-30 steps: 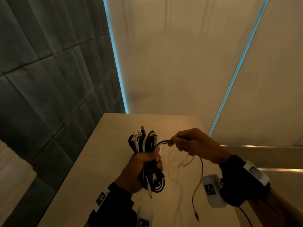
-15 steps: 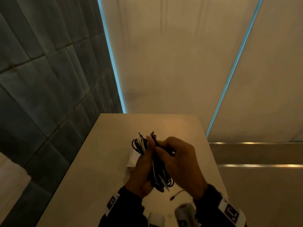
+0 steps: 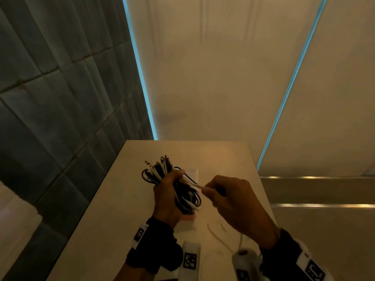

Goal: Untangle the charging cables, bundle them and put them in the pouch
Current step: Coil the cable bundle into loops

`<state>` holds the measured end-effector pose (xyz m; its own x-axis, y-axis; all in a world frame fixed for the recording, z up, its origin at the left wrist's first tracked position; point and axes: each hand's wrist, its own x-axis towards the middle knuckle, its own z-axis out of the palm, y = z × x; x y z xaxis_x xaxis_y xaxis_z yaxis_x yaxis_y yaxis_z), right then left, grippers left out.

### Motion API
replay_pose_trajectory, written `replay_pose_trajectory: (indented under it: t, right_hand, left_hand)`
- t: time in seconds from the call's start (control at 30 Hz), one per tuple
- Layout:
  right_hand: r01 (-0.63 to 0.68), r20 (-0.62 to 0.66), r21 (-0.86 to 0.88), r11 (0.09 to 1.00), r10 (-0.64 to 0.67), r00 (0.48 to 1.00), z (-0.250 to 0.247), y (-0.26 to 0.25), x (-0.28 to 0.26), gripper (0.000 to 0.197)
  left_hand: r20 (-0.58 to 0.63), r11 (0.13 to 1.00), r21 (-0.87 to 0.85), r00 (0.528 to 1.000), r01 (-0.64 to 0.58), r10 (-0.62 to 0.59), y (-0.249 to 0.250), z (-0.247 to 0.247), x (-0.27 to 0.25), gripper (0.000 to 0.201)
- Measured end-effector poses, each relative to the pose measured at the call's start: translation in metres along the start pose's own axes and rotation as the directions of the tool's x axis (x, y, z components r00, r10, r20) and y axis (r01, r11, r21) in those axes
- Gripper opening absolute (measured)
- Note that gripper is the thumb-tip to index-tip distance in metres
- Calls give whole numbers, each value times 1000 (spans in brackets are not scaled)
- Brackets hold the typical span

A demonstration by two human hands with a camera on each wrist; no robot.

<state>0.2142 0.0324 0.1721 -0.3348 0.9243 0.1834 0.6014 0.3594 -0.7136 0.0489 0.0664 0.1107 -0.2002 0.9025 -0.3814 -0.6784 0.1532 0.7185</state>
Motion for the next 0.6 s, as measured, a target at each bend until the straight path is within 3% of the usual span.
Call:
replay_pose_trajectory:
  t: [0.1,0.17,0.27,0.33,0.4,0.47,0.6]
  right_hand:
    - [85,51,158,984,-94,994,16,-11,-15,17]
    - [68,76,298,952,-95,993,33,-9,-21,15]
    - [-87,117,559,825,26,993,49,6,-27,16]
    - [-254,276,672,695,82,958,54,20,-34,23]
    - [-396,458,666,632,73,886,57,37,-41,28]
    - [-454,549,564,689,97,830,55,57,-40,37]
    - [-406,556,382,830,144,819,23,83,-19,41]
  left_hand:
    - [-18,999,-15,999,-49,49,7,6,4,12]
    - [27,999,-38,999,-28,29,11,12,1,17]
    - [104,997,-78,995,0,8,18,20,-8,15]
    - [158,991,-119,987,54,-35,22,22,-14,25]
    - [234,984,-128,968,128,-95,27,24,-22,32]
    - [330,981,-55,931,185,-157,31,22,-30,31]
    - [432,951,222,853,215,-294,35,13,-42,27]
